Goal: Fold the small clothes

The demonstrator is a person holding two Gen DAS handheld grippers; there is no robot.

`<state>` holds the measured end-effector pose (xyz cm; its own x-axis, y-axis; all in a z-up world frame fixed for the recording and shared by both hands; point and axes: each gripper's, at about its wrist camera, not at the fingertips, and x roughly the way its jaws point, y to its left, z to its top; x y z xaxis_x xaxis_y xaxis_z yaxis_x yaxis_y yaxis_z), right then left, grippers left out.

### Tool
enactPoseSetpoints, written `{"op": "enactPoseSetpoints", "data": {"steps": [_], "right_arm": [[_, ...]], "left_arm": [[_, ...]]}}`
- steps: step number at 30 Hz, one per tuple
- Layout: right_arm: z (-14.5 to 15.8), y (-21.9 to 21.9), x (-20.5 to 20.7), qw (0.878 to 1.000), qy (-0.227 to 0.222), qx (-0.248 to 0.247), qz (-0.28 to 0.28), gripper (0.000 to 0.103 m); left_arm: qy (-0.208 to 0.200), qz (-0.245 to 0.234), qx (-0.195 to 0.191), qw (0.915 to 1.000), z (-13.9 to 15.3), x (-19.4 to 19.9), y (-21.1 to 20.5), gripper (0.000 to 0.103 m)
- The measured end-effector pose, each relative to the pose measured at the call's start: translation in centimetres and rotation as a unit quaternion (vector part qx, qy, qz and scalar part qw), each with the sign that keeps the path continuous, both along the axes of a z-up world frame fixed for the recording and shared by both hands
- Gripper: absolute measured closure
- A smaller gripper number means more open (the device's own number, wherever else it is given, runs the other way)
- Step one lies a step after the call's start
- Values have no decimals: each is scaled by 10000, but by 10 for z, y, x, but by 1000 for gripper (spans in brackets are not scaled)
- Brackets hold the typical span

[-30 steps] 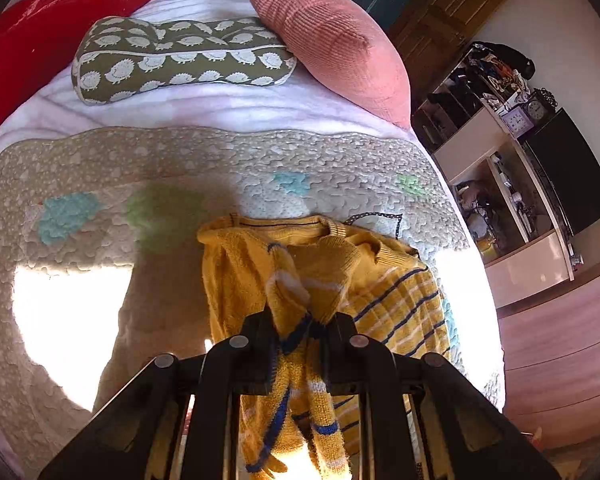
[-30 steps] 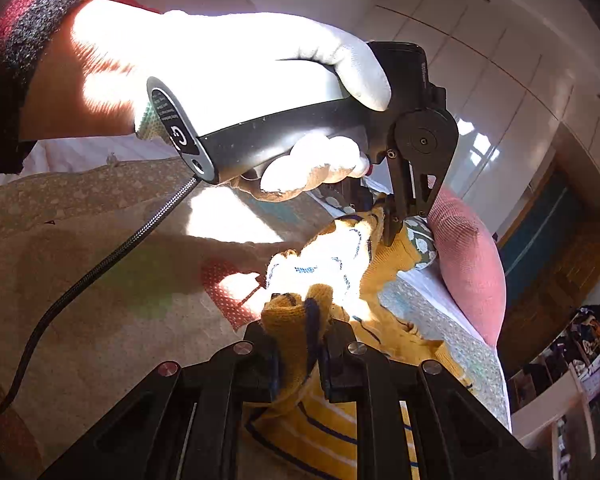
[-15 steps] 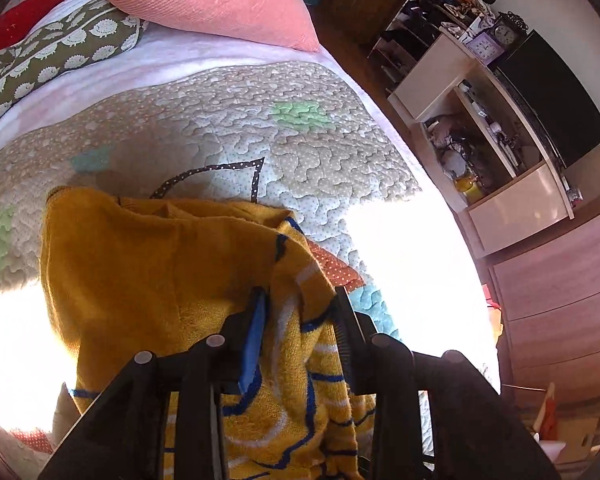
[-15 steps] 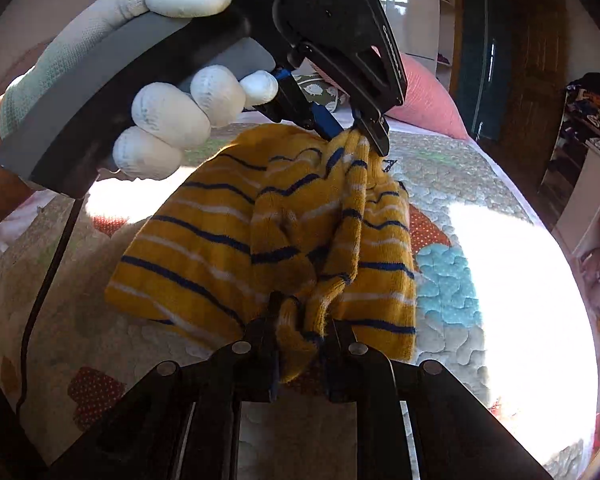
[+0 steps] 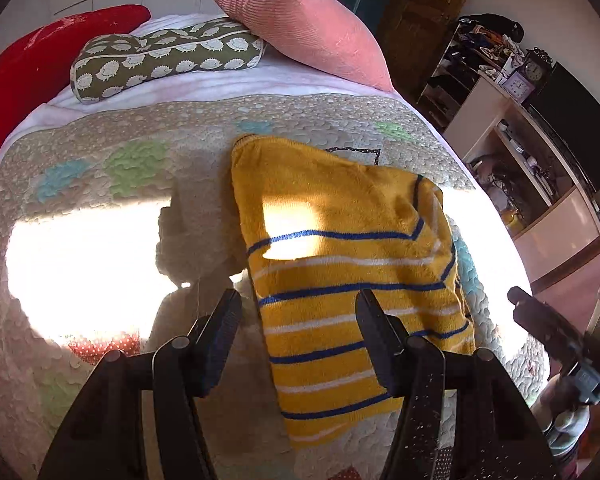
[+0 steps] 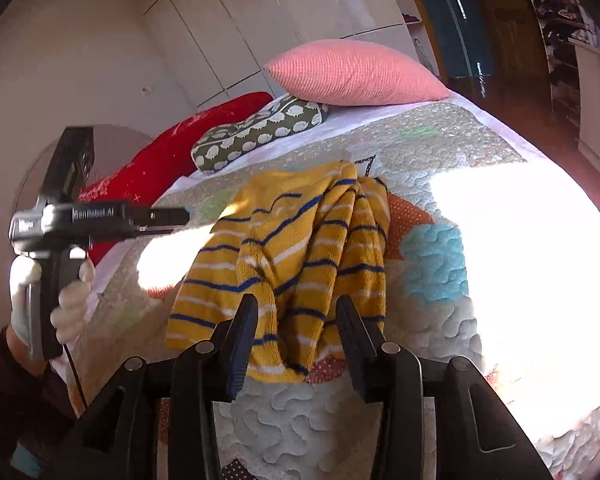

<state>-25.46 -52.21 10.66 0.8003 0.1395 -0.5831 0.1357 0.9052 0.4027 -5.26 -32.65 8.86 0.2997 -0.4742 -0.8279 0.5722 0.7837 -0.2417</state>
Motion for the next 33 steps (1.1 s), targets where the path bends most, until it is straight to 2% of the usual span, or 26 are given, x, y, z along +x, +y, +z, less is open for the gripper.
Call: {"op": "enactPoseSetpoints", "data": {"steps": [2, 4, 6, 7, 8, 9, 10, 13, 15, 16, 17, 18, 19, 20, 23, 25, 27, 30, 31, 32, 33], "right_arm": [[9, -19, 24, 9996, -37, 248, -121, 46], [7, -34, 62, 9989, 122, 413, -208, 46], [-4, -44, 99, 9972, 353, 599, -288, 46], [-11, -50, 114, 9957, 439, 735, -359, 49], [-17, -53, 127, 9939, 516, 915, -347, 62], [-23, -52, 138, 9917, 600, 1124, -196, 87], [-24, -49, 148, 9904, 745, 1166, -80, 87], [-5, -39, 162, 9962, 823, 284, -30, 88], [-2, -48, 168, 9956, 886, 70, -291, 90], [-3, -52, 168, 9933, 966, -299, -559, 93], [-3, -52, 169, 9867, 1086, -833, -874, 92], [-5, -55, 169, 9802, 1227, -1146, -1045, 91], [-8, -62, 164, 9808, 1287, -1012, -1061, 91], [-7, -67, 154, 9856, 1162, -643, -1046, 91], [6, -71, 105, 9952, 444, 504, -718, 87], [6, -64, 79, 9934, 276, 1062, -337, 63], [2, -47, 59, 9923, 283, 1206, -24, 57], [-11, -20, 43, 9920, 422, 1161, 245, 57], [-17, -12, 40, 9913, 452, 1187, 346, 64], [-23, -6, 39, 9897, 504, 1250, 481, 83], [-29, -1, 39, 9880, 593, 1308, 562, 98]], "left_arm": [[161, 10, -136, 9998, -14, -13, 8, 45], [355, -3, -300, 9989, -27, -22, 7, 45], [403, 42, -262, 9988, -39, -28, 2, 45], [332, 85, -190, 9992, -43, -30, 1, 45], [294, 87, -150, 9994, -47, -32, 0, 45], [259, 98, -136, 9995, -49, -34, 0, 44], [249, 89, -155, 9995, -50, -35, 0, 43], [326, -2, -246, 9992, -53, -34, 0, 42], [451, 20, -246, 9987, -59, -34, -3, 41], [482, 55, -218, 9986, -63, -33, -4, 40], [519, 71, -236, 9983, -66, -34, -4, 40], [544, 88, -262, 9981, -67, -35, -4, 39], [540, 93, -280, 9981, -67, -36, -3, 39], [518, 83, -289, 9982, -67, -37, -3, 39], [518, 108, -377, 9979, -59, -43, 4, 39], [414, 178, -508, 9977, -48, -51, 14, 39], [229, 267, -554, 9978, -36, -64, 24, 39], [8, 465, -512, 9976, -25, -83, 42, 39], [-18, 519, -482, 9975, -23, -88, 48, 39], [-48, 571, -438, 9974, -22, -91, 54, 39], [-104, 649, -372, 9971, -22, -96, 60, 39]]}}
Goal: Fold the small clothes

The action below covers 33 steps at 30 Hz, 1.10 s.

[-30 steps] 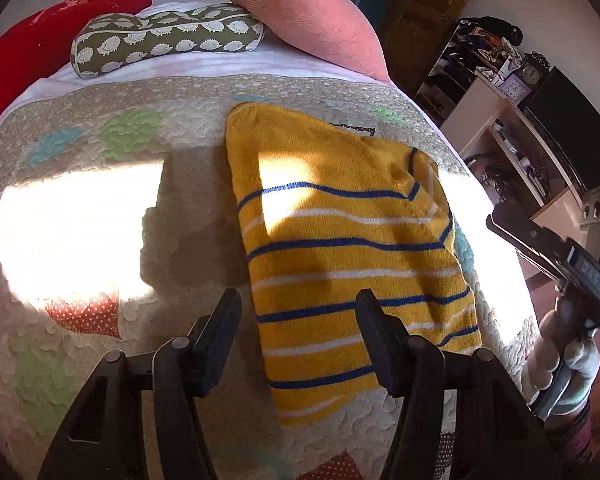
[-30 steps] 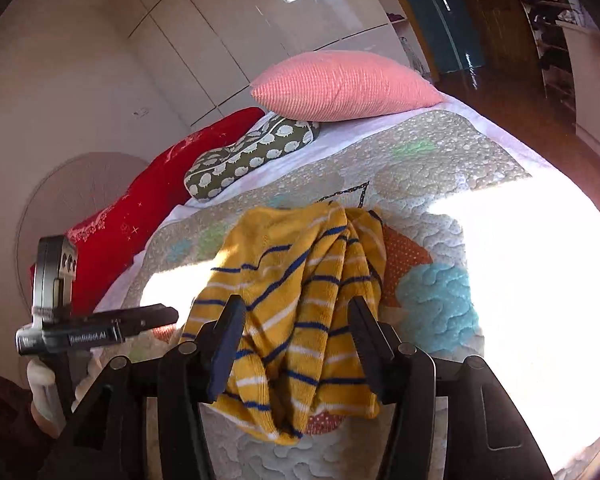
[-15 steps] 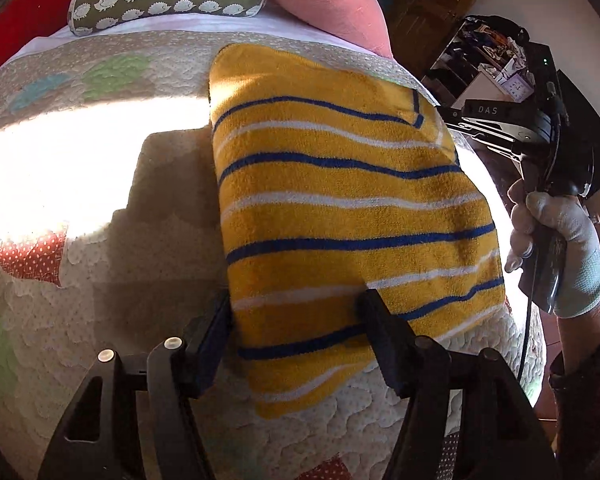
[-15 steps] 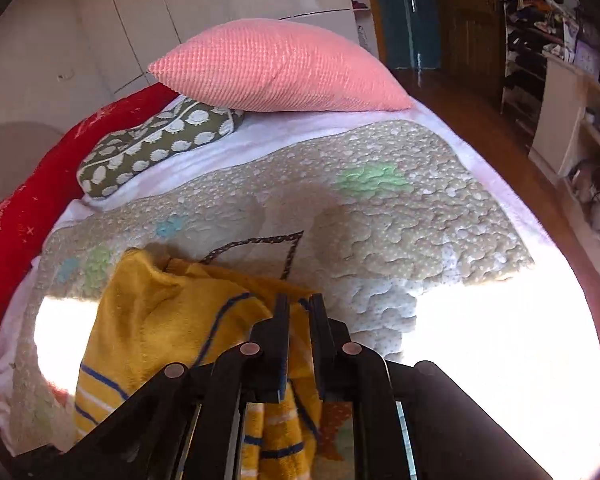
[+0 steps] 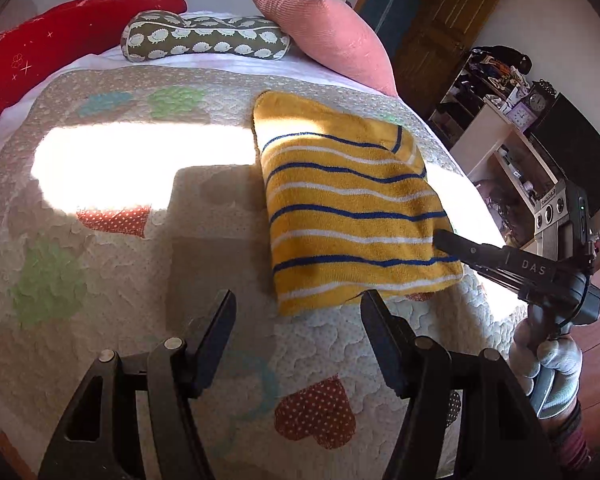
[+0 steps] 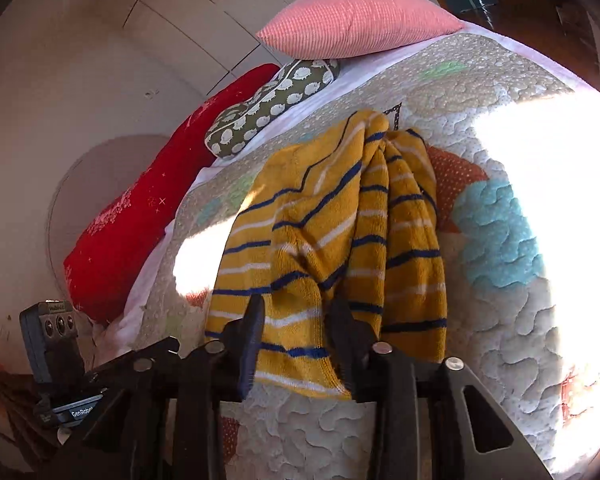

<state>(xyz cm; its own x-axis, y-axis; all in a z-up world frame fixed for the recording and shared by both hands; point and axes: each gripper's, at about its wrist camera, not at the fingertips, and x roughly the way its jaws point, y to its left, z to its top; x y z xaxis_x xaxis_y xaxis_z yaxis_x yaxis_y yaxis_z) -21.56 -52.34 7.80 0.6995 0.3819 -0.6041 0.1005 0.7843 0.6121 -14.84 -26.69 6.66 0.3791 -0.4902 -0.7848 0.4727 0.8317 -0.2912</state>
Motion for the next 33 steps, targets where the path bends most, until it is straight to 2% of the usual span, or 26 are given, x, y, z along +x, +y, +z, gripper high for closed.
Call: {"op": "enactPoseSetpoints", "data": {"steps": [3, 7, 10, 12, 14, 16, 18, 20, 21, 22, 24, 28, 33], "right_arm": [[-13, -2, -1, 9974, 282, -465, -481, 98], [-33, -25, -7, 9927, 542, -156, -1068, 96], [-22, -16, -25, 9925, 421, -216, -1131, 88], [-10, -3, -46, 9914, 276, -416, -1209, 88], [-1, 10, -71, 9898, 133, -603, -1288, 82], [2, 25, -99, 9871, 61, -778, -1399, 70], [3, 41, -122, 9831, 39, -1058, -1491, 68], [4, 59, -142, 9750, 19, -1494, -1647, 61], [6, 66, -152, 9691, 30, -1716, -1770, 52], [6, 71, -160, 9631, 38, -1904, -1900, 47], [7, 79, -167, 9544, 45, -2148, -2074, 42], [10, 86, -174, 9445, 95, -2547, -2072, 41], [5, 94, -169, 9461, 180, -2563, -1971, 39]], "left_arm": [[-223, 173, 225, 9993, -1, -15, 15, 39], [-278, 295, 475, 9981, -10, -36, 32, 39], [-476, 316, 689, 9960, -10, -51, 36, 39], [-770, 395, 811, 9929, -5, -64, 37, 35], [-1212, 558, 916, 9868, 6, -79, 39, 31], [-1752, 683, 952, 9775, 20, -96, 39, 17], [-2280, 748, 878, 9668, 36, -112, 38, 3], [-2636, 775, 768, 9584, 50, -127, 36, 0], [-2715, 718, 682, 9573, 54, -133, 36, 0], [-2739, 641, 607, 9577, 58, -137, 34, 0], [-2724, 545, 572, 9589, 62, -144, 31, 0], [-2703, 406, 715, 9593, 54, -149, 22, 0], [-2094, 236, 801, 9743, 36, -136, 17, 0]]}}
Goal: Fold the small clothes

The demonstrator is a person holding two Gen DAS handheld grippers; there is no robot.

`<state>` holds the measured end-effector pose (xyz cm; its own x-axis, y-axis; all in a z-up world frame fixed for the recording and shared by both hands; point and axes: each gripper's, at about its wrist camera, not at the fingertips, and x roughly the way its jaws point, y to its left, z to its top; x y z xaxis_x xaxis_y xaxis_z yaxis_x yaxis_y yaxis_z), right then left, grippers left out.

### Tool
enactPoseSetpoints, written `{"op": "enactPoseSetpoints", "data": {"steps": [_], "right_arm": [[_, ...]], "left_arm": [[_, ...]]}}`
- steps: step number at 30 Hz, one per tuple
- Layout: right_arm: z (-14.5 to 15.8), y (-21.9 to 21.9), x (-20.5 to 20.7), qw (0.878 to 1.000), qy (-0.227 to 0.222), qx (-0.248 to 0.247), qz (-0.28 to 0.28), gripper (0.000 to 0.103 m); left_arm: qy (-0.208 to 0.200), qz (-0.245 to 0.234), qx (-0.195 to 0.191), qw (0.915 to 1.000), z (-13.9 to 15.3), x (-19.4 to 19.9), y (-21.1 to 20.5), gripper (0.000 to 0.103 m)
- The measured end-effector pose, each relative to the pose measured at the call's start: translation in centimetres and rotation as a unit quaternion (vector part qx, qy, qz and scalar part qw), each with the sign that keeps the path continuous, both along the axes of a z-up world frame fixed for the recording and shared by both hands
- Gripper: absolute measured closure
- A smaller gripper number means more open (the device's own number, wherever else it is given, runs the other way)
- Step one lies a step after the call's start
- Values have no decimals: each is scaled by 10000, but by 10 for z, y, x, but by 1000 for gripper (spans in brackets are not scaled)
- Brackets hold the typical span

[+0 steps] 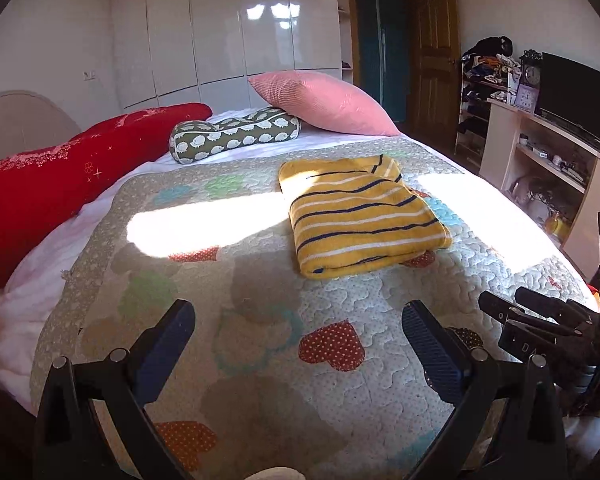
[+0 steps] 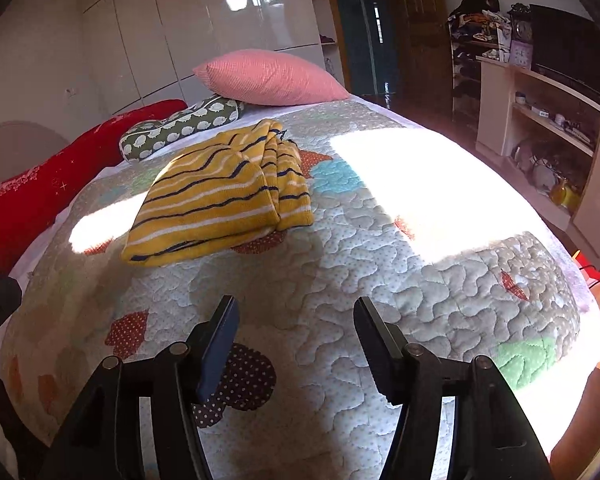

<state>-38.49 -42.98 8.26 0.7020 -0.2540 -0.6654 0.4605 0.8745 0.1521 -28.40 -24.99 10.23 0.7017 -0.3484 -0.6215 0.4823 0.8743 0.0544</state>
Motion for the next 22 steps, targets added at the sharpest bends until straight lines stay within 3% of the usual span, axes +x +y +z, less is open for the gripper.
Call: {"op": "enactPoseSetpoints", "data": {"steps": [15, 22], "right_arm": [[-16, 25, 16, 9988, 341, -215, 294, 38], [-18, 31, 21, 9982, 422, -274, 328, 38]], "left_arm": [[950, -97, 56, 9954, -39, 19, -1, 0], [1102, -31, 64, 9939, -43, 22, 0, 0]]}}
